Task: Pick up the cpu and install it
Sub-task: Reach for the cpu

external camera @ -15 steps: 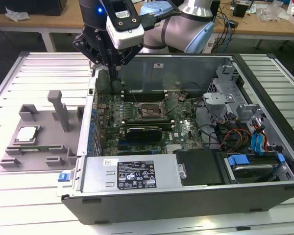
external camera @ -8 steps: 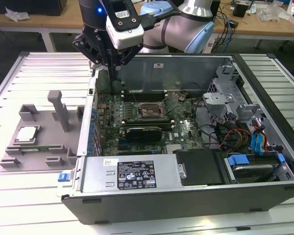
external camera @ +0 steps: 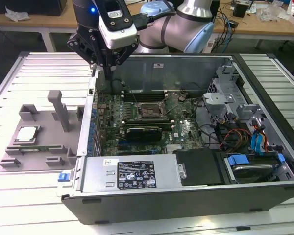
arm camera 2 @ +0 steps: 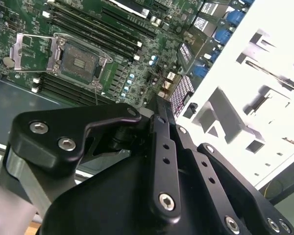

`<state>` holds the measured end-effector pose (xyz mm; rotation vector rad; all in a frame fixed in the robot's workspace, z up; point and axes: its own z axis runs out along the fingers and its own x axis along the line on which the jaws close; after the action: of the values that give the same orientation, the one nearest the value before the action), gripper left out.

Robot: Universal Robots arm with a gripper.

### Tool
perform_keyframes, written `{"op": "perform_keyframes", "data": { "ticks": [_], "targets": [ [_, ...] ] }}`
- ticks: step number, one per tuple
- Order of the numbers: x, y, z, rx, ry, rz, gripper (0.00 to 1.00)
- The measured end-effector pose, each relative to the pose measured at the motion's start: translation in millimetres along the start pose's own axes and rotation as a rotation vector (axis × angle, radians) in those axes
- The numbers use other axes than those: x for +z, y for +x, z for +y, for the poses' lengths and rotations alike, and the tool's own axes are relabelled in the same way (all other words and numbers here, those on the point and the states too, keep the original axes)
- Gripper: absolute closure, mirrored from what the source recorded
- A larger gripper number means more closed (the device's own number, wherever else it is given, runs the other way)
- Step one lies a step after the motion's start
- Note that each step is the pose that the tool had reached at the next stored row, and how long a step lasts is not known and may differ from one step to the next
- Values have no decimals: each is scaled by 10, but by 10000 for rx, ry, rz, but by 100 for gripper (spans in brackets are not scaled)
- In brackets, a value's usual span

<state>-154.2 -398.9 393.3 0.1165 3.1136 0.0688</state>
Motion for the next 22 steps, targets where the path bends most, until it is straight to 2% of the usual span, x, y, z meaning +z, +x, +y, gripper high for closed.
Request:
{"op": "perform_keyframes", "data": {
  "ticks": [14,22],
  "targets": [
    [-6,224,-17,1,0,-2,89],
    [-8,299,-22,1,-1,-1,89]
  ]
}}
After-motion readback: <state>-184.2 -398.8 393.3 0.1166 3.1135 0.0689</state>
